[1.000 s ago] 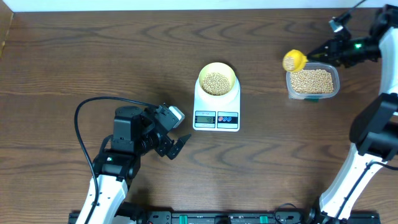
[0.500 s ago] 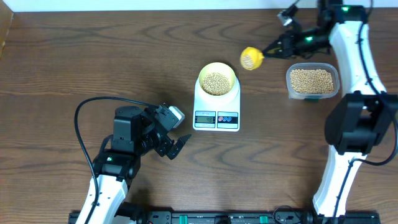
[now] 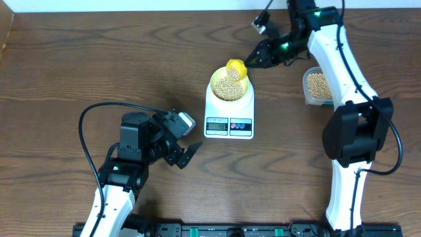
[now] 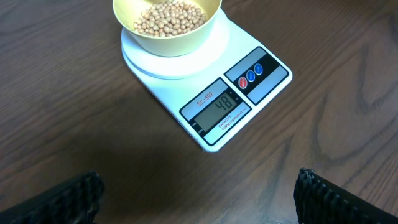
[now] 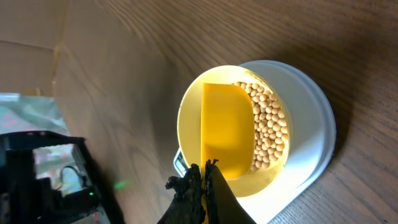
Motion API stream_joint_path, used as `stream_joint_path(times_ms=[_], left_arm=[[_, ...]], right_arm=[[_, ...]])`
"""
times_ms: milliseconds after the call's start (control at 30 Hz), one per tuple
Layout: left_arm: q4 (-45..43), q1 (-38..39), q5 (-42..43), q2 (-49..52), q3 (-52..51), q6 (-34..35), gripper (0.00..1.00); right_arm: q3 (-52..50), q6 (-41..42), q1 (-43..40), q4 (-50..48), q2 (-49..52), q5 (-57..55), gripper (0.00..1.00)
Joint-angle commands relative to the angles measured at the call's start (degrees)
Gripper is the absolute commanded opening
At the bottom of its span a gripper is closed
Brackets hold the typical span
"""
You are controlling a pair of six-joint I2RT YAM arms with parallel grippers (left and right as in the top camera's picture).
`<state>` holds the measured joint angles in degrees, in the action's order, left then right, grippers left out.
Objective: Scoop item into bowl and weigh 50g on scale
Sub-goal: 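Lift the filled scoop and carry it left over the bowl, then tip the scoop over the yellow bowl to pour soybeans in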
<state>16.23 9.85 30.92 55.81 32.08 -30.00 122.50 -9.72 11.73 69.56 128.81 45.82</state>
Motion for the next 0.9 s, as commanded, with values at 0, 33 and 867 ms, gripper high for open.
stream_joint_path(times_ms=[0,33,867], left_arm=[[-0.04,-0.24,-0.52,-0.46,0.55,0.11,0.99],[-0.04,-0.24,-0.52,-0.46,0.55,0.11,0.99],[-0.04,-0.24,-0.52,-0.46,0.55,0.11,1.00]], right_arm=[[2.78,0.70,1.77,0.17,-2.62,-4.81,0.01],[3.41,0.70,2.08,0.31,-2.62,-6.01,0.01],[9.94,-4.13,9.62,3.30,-2.95,-20.31,0.01]])
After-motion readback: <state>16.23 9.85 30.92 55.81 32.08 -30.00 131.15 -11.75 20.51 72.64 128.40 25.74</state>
